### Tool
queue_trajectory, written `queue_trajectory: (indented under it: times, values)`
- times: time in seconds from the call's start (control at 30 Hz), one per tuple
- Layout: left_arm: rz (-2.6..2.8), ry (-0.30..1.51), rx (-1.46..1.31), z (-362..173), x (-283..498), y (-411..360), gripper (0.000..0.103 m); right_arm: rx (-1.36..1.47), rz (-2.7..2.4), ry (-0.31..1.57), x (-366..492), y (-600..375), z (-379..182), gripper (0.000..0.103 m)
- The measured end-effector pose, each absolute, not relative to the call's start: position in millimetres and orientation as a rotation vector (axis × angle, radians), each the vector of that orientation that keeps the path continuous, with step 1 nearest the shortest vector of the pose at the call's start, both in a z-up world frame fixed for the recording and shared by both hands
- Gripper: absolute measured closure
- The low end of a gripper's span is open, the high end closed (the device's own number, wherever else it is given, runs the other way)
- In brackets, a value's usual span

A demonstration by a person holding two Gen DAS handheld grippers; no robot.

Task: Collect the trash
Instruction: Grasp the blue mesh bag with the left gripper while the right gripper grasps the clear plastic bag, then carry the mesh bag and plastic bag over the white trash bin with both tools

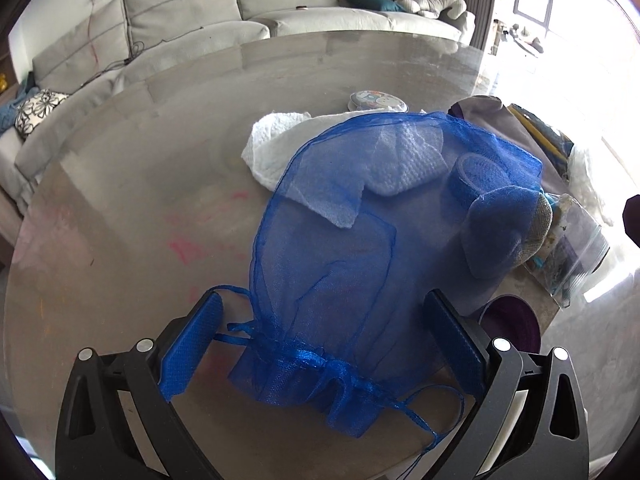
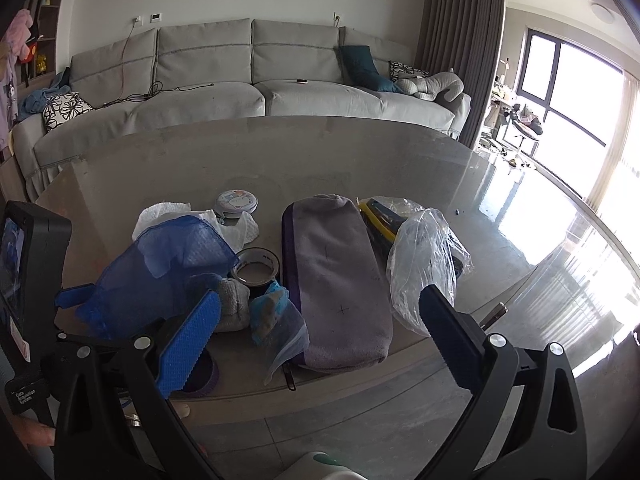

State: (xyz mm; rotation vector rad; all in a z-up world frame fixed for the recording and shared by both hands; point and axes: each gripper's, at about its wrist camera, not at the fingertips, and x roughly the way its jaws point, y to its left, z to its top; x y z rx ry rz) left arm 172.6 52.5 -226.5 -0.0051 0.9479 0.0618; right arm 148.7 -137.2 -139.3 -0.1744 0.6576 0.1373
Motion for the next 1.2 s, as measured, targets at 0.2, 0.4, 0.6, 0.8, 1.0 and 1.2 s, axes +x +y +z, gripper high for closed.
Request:
queue_trajectory:
  times: [0.2,0.4,0.6,0.8,1.0,1.2]
  values:
    - [0.0,0.889,0.012,-221,169,49,0.08,-0.185,0.128,0.661,148,-136,-140,0.004]
    - [-0.043,0.889,-0.004,-220,168,46,0.098,-0.196,0.119,0.665,147,-135,-143,0.004]
    - [-0.002,0.791,0.029,-191,158,49,0.098,-0.153,0.133,0.691,158,-140,-161,0.007]
    - [-0.012,0.748,0.019,-172,153,49,0.098,-0.177,0.176,0.763,174,-129,-185,0.027]
    - [-0.02,0.755,-0.008,-169,154,54,0.098,-0.191,0.222,0.785,177,-123,-197,0.075]
    - [-0.015,0.736,-0.006,-163,149,58,0.098,-0.136,0.256,0.768,172,-127,-190,0.101]
